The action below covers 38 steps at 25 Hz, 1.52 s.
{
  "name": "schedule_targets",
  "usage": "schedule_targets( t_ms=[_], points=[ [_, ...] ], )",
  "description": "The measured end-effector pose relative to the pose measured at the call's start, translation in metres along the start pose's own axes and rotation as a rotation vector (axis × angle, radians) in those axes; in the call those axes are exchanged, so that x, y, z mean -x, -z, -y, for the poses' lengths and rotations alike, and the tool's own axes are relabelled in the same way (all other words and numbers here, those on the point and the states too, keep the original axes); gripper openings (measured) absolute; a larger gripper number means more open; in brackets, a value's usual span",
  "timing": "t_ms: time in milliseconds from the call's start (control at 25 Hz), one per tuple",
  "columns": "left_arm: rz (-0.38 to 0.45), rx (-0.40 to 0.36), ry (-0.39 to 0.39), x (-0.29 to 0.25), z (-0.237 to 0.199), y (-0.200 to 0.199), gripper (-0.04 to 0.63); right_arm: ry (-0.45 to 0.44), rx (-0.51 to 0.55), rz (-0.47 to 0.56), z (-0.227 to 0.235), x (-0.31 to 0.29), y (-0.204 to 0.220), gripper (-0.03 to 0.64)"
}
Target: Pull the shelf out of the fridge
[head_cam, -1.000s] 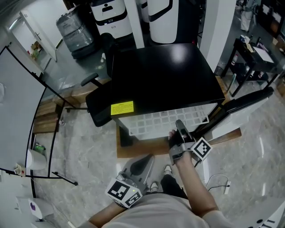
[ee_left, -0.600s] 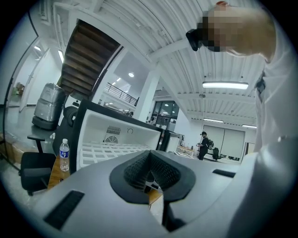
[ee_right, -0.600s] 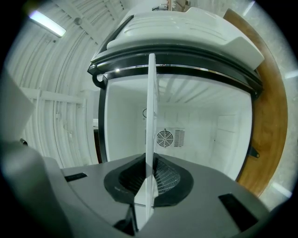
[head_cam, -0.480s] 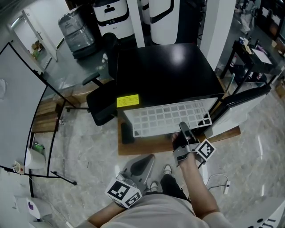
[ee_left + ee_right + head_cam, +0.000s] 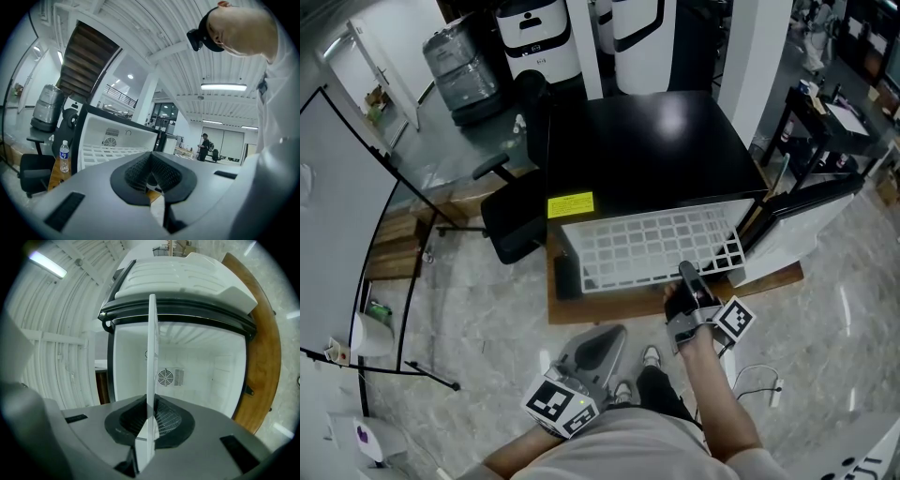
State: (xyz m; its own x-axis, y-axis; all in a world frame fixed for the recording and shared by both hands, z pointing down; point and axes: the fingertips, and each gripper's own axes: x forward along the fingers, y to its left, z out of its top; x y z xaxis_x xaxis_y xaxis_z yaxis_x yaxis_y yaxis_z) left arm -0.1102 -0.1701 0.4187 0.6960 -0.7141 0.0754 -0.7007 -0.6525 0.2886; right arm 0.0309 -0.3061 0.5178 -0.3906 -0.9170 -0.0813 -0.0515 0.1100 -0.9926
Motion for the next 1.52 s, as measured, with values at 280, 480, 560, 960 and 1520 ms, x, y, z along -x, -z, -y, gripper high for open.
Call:
schedule_targets(
  t_ms=[280,480,560,960,1520],
  points=[
    [-0.006,-0.001,0.017,-0.004,0.010,-0.001,0.006,-0.008,-0.010,0.006,-0.005,0.014,-0.005,0.046],
    [-0.008,-0.002,0.041,-0.001,0.017,0.000,0.006,-0.017,-0.002,-0.008,-0.009,0.032,0.005,0.044],
    [-0.008,-0.001,0.053,0.002,0.022,0.001,0.006,-0.027,0.016,-0.023,-0.010,0.047,0.012,0.041],
    [-0.026,0.025,0.174,0.015,0.063,0.023,0.006,-0.039,-0.059,0.020,-0.012,0.116,0.030,0.041],
    [-0.047,0.021,0.240,0.025,0.125,0.037,0.006,-0.065,-0.071,0.055,-0.042,0.193,0.031,0.043]
  ],
)
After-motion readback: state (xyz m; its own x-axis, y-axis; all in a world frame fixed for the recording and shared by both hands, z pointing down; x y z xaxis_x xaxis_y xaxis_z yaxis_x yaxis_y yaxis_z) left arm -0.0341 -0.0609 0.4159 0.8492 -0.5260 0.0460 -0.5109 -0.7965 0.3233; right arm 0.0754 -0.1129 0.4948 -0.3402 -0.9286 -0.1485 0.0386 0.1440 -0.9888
